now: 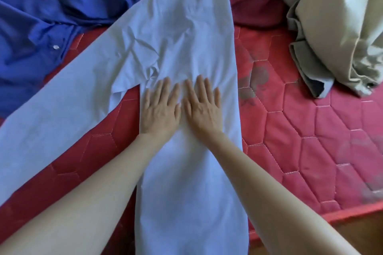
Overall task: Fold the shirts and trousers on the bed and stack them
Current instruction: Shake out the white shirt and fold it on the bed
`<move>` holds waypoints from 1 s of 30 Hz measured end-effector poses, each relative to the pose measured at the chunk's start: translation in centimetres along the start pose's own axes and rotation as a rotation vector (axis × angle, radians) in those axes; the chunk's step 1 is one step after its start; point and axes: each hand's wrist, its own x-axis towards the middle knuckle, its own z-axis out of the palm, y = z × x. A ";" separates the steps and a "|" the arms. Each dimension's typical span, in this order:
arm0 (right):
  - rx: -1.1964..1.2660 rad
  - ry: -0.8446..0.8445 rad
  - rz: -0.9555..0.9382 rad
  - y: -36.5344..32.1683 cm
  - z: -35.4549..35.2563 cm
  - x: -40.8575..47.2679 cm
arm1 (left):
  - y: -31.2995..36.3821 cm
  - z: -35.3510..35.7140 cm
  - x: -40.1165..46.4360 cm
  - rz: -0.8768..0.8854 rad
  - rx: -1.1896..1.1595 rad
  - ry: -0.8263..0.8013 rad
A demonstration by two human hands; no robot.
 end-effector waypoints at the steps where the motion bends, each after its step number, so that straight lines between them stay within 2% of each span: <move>1: -0.001 0.011 0.013 0.8 0.1 -0.9 | -1.4 0.3 -1.0 -0.007 -0.007 0.001; 5: -0.081 0.075 0.188 4.5 0.1 -4.9 | -5.3 0.8 -4.7 -0.078 -0.007 0.008; 7: -0.086 0.081 0.317 5.4 -0.2 -6.9 | -5.6 0.5 -5.9 -0.150 0.000 -0.039; 9: -0.089 0.084 0.367 4.9 -0.6 -8.5 | -4.6 -0.2 -6.5 -0.186 0.008 -0.023; 12: -0.033 0.101 0.202 1.1 -0.5 -10.3 | -0.6 -1.3 -7.8 -0.015 -0.030 0.073; 14: 0.046 0.048 0.102 -1.6 0.4 -11.6 | 2.1 -0.7 -9.4 0.101 -0.044 0.049; 17: 0.017 -0.038 0.074 -2.4 2.0 -14.4 | 2.6 1.3 -12.3 0.087 -0.064 -0.062; 21: -0.062 -0.011 0.109 2.3 2.3 -19.3 | -1.7 2.5 -16.6 0.160 -0.033 -0.048; 24: -0.108 -0.020 0.203 4.8 2.0 -23.0 | -4.2 2.2 -19.5 0.114 0.021 -0.075; 27: -0.129 -0.020 0.265 4.8 1.3 -24.4 | -3.6 1.1 -20.5 0.030 0.061 -0.062; 30: -0.090 0.044 0.199 1.9 0.8 -24.6 | -0.4 -0.6 -20.4 -0.004 0.037 0.012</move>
